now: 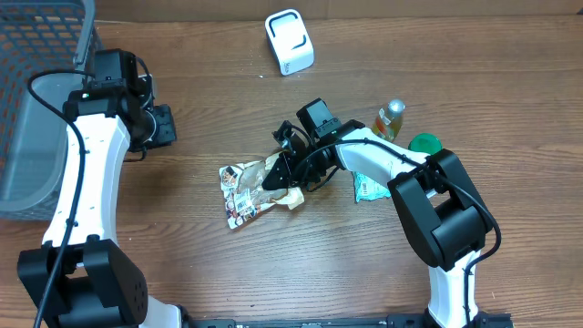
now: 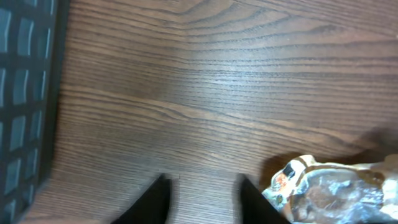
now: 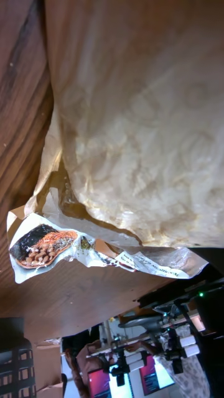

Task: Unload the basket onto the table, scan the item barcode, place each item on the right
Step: 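Release the bag with the left gripper and retract the left arm leftward, then lift the PanTree bag with the right gripper up toward the white scanner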

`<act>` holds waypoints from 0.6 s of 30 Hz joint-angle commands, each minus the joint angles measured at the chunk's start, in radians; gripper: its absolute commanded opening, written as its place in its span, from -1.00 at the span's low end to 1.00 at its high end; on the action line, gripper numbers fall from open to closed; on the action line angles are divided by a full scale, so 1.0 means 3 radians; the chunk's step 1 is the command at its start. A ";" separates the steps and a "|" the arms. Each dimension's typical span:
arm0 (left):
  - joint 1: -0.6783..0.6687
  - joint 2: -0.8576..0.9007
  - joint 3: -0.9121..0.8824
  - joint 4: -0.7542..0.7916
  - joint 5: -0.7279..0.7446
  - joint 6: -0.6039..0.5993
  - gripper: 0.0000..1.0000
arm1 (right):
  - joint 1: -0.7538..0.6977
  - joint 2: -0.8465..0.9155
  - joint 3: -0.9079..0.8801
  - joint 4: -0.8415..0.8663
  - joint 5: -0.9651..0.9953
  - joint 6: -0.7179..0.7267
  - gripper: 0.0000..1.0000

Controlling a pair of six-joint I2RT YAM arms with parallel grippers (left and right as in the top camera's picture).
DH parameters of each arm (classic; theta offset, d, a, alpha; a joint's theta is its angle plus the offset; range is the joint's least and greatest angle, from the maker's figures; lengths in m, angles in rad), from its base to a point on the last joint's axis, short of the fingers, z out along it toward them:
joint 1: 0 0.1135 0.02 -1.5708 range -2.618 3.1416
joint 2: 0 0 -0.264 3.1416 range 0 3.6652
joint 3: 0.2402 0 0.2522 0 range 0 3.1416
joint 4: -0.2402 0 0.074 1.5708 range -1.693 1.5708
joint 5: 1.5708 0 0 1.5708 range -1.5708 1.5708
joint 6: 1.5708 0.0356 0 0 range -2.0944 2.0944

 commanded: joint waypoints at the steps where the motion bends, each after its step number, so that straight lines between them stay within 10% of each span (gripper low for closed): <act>1: 0.0005 -0.0013 0.0039 0.0011 0.0050 0.0056 0.61 | 0.0003 -0.0055 0.0050 0.0009 -0.0064 -0.0092 -0.71; 2: 0.0005 -0.0013 0.0039 0.0011 0.0050 0.0057 1.00 | 0.0003 -0.0055 0.0050 0.0008 -0.0064 -0.0120 -0.71; 18: 0.0005 -0.0013 0.0039 0.0008 0.0050 0.0057 1.00 | 0.0000 -0.0266 0.0187 0.0008 0.0019 -0.0233 -0.74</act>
